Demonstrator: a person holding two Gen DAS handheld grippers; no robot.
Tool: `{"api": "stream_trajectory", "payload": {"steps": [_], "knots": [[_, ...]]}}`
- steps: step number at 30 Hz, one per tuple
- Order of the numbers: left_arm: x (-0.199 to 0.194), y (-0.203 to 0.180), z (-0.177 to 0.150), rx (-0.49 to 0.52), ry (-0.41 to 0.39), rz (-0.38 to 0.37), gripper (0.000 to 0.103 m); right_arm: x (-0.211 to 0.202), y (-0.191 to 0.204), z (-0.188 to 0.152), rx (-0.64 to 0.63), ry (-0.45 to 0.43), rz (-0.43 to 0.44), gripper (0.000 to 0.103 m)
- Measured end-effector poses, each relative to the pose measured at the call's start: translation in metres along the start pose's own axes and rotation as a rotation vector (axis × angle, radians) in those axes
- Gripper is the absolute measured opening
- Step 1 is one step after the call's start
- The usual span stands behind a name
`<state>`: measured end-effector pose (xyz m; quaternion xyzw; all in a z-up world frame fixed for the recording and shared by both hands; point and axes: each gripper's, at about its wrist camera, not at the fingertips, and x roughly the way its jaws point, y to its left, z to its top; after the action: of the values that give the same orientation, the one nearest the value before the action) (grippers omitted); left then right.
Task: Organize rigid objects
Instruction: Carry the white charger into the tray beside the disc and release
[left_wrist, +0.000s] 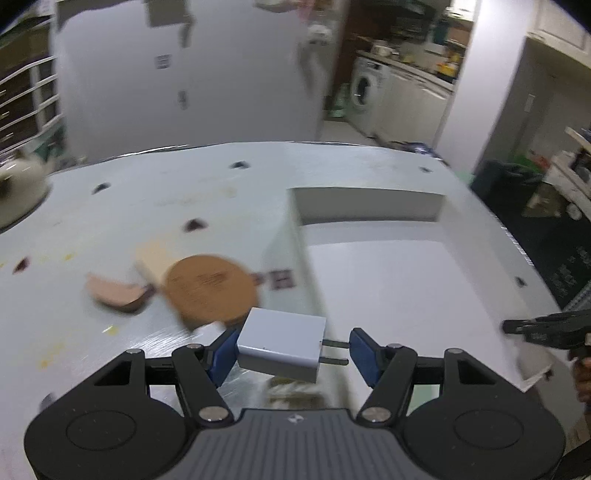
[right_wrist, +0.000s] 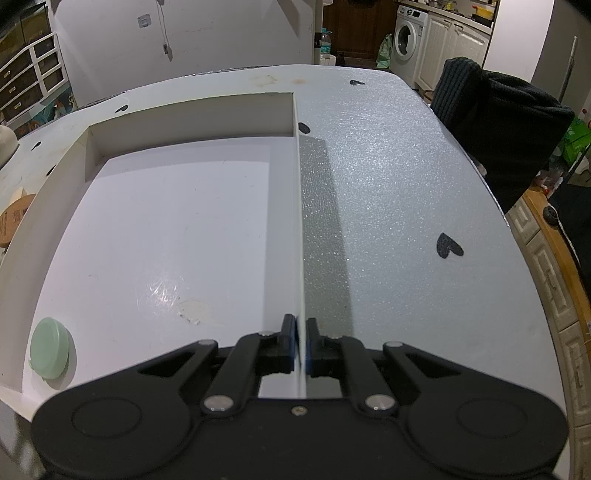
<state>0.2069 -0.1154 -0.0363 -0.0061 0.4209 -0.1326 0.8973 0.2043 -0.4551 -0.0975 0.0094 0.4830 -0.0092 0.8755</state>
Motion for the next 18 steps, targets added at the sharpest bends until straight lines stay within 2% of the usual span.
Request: {"api": "stream_trajectory", "payload": {"steps": [8,18], "knots": [[0.03,-0.061,0.011,0.124,0.044,-0.149,0.066,0.0,0.0,0.0,-0.001,0.0,-0.001,0.006],[0.058,-0.113,-0.004,0.278,0.154,-0.255,0.066,0.0,0.0,0.0,-0.002,0.001,-0.001,0.006]]}}
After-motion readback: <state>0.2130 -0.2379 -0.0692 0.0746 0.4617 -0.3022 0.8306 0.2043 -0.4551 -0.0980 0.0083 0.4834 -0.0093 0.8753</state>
